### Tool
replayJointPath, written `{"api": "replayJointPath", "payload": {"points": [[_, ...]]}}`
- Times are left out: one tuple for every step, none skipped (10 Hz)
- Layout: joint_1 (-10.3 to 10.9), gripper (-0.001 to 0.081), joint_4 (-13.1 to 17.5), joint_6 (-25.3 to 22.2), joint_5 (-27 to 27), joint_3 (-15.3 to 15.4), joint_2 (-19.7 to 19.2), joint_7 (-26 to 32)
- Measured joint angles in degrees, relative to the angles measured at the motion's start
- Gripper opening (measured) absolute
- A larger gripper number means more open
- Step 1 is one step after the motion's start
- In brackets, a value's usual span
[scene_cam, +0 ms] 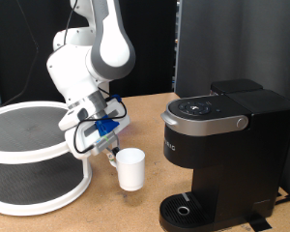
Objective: Make a cup of coffee with the keurig machine
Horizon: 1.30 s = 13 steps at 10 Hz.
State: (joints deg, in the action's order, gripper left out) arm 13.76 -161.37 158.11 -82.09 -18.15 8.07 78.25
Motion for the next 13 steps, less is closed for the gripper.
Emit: {"api": "replayJointPath", "payload": {"points": [[0.03,0.0067,0.28,0.0,-0.98,0.31,-0.63,0.48],[0.03,0.0067,0.46,0.0,-1.51,0.63,-0.99,0.63],[0.04,0.0067,0.58,0.0,-1.6,0.99,-1.06,0.61],[0.04,0.0067,0.69,-0.03,-1.6,1.22,-1.06,0.49],[0.04,0.0067,0.83,-0.08,-1.6,1.46,-1.06,0.32],[0.05,0.0067,0.99,-0.11,-1.6,1.7,-1.06,0.03],[0.05,0.0067,1.14,-0.13,-1.6,1.91,-1.06,-0.54],[0.05,0.0067,1.33,-0.13,-1.6,2.28,-1.07,-1.45],[0.07,0.0067,1.58,-0.1,-1.6,2.71,-1.14,-2.34],[0.1,0.0067,2.0,0.01,-1.6,3.17,-1.53,-3.15],[0.2,0.0067,2.59,0.3,-2.05,3.68,-2.33,-3.49],[0.33,0.0067,3.31,0.75,-3.52,4.32,-3.29,-3.38],[0.49,0.0067,4.06,1.06,-4.82,4.91,-4.39,-3.28]]}}
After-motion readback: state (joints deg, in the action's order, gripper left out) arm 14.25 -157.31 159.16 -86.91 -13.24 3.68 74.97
